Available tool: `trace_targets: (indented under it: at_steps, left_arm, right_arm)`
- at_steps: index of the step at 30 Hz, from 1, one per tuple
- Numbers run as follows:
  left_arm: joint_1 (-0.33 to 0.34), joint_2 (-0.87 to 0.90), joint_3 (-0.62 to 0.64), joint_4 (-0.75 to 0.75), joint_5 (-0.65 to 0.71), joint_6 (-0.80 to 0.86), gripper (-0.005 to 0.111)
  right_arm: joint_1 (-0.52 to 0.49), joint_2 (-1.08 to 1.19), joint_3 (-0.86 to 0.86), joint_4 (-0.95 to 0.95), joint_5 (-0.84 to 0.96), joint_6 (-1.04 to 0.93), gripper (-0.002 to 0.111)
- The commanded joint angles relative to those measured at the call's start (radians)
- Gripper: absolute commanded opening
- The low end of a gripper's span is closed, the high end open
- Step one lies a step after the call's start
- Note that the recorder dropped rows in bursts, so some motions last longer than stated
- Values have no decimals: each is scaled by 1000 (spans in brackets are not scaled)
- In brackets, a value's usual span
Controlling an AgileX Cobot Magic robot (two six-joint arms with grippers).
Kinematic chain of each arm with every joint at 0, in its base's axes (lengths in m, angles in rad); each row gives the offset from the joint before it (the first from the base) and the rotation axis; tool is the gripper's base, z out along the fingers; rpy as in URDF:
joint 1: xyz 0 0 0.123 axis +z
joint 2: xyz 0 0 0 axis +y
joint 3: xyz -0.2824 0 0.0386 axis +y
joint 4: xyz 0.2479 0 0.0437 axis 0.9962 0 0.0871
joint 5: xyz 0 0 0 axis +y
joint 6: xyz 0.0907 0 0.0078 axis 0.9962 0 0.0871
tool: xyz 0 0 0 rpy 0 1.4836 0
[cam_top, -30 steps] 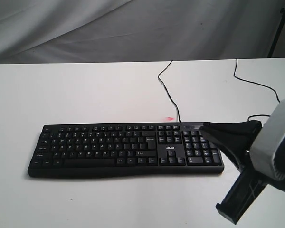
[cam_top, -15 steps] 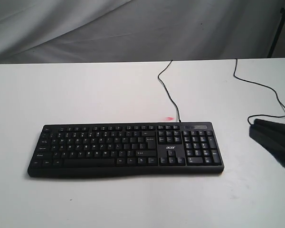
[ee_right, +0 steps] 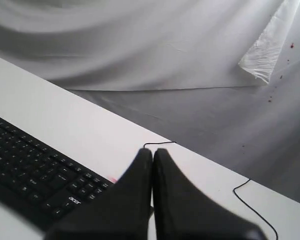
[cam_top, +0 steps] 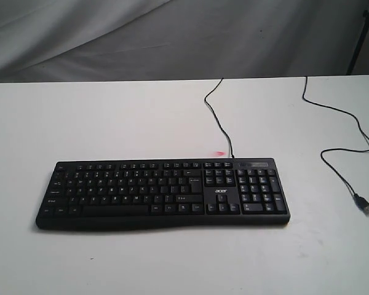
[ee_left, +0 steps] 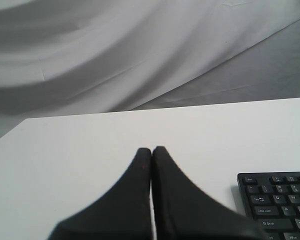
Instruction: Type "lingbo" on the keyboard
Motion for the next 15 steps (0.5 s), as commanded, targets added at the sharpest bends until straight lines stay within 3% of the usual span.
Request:
trace_targets:
  at_steps: [1, 7, 12, 15]
  left_arm:
    - [-4, 3, 5, -1, -4, -3, 1]
    - [-4, 3, 5, -1, -4, -3, 1]
    - [-4, 3, 5, -1, -4, -3, 1]
    - [-4, 3, 5, -1, -4, -3, 1]
  right_arm:
    - [-8, -5, 6, 0, 10, 4, 0]
    - [-8, -5, 23, -15, -7, 81, 0]
    - [-8, -5, 89, -247, -118, 328, 0]
    - [-8, -5, 121, -279, -133, 398, 0]
